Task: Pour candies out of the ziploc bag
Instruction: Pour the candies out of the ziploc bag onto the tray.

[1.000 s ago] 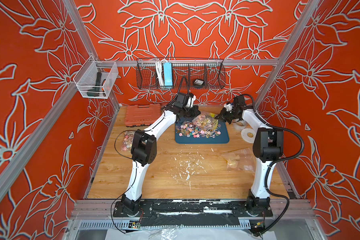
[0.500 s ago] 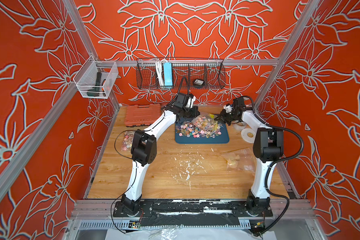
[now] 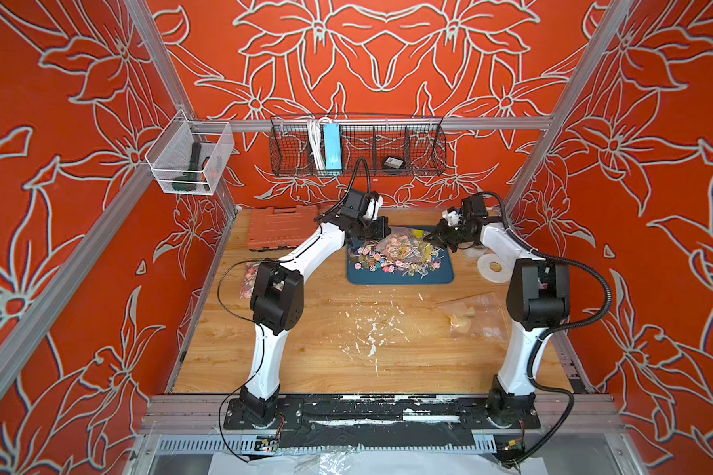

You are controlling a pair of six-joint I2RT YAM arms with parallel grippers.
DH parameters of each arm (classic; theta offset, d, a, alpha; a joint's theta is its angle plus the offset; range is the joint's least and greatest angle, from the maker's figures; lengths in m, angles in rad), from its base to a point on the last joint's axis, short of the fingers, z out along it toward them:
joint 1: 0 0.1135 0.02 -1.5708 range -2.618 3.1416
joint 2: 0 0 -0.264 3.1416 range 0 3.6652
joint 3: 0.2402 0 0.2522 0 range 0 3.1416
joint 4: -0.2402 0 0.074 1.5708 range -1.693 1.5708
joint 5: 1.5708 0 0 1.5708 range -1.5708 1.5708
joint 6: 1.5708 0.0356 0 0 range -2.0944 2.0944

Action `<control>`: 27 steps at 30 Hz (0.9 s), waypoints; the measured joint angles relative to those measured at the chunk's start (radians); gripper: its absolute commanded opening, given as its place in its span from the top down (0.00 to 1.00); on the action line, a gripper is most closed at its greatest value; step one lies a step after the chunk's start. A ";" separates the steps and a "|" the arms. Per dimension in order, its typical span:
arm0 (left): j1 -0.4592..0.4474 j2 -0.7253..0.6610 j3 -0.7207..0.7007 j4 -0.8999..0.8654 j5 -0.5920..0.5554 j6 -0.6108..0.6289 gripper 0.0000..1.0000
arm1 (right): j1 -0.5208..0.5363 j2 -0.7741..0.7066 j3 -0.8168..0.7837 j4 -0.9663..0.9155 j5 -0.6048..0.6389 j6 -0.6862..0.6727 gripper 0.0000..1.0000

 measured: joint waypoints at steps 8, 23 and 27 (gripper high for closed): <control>0.000 -0.029 -0.068 0.021 -0.025 0.003 1.00 | 0.027 -0.008 -0.050 0.026 0.000 0.008 1.00; 0.042 -0.029 0.008 0.013 -0.060 0.021 1.00 | 0.053 0.040 0.071 0.005 0.002 0.007 1.00; 0.048 -0.029 0.018 0.011 -0.060 0.026 1.00 | 0.062 0.050 0.079 0.003 0.002 0.007 1.00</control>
